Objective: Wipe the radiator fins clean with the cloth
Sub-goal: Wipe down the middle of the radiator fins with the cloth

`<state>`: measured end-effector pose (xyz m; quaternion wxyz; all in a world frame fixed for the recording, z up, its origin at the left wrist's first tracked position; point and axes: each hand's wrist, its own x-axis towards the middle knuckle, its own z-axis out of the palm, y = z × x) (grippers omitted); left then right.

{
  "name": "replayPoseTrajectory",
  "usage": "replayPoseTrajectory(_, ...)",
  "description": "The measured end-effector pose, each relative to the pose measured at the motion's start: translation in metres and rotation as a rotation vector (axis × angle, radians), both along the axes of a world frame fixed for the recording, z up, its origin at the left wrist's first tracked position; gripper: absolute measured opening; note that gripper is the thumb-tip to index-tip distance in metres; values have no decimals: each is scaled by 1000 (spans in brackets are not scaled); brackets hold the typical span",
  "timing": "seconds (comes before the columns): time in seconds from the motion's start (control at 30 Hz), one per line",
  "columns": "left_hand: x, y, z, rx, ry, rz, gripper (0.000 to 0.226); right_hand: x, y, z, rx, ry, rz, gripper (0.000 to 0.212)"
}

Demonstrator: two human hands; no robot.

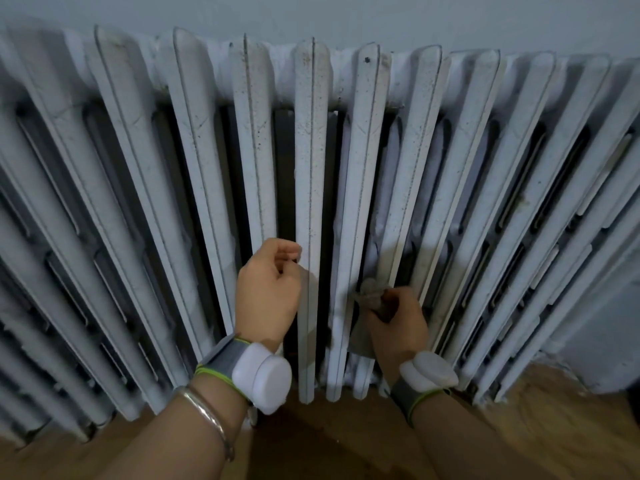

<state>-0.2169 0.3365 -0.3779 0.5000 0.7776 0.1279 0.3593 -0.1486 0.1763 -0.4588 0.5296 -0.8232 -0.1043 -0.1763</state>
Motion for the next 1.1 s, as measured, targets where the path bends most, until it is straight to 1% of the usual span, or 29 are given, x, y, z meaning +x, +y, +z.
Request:
replayPoseTrajectory(0.07, 1, 1, -1, 6, -4, 17, 29, -6, 7, 18, 44, -110, 43, 23)
replayPoseTrajectory(0.13, 4, 3, -2, 0, 13, -10, 36, -8, 14, 37, 99, -197, 57, 22)
replayPoseTrajectory(0.27, 8, 5, -6, -52, 55, -180, 50, -6, 24, 74, 156, -365, 28, 29)
replayPoseTrajectory(0.37, 12, 8, -9, -54, 51, -216, 62, 0, 34, 87, 129, -481, -24, 26)
replayPoseTrajectory(0.47, 13, 11, -12, -46, 50, -228, 61, 8, 43, 86, 86, -517, -40, 29)
replayPoseTrajectory(0.6, 17, 17, -16, -70, 43, -246, 57, 12, 46, 69, 15, -472, -29, 28)
replayPoseTrajectory(0.73, 16, 15, -14, -60, 42, -243, 56, 7, 45, 35, -7, -464, 1, 34)
replayPoseTrajectory(0.83, 16, 14, -14, -73, 47, -254, 60, 3, 43, 3, -65, -374, 23, 29)
replayPoseTrajectory(0.93, 14, 13, -12, -60, 66, -262, 52, 3, 40, -23, -120, -222, 41, 26)
replayPoseTrajectory(1.1, 9, 17, -13, -45, 119, -279, 55, -2, 35, -40, -196, -126, 88, 24)
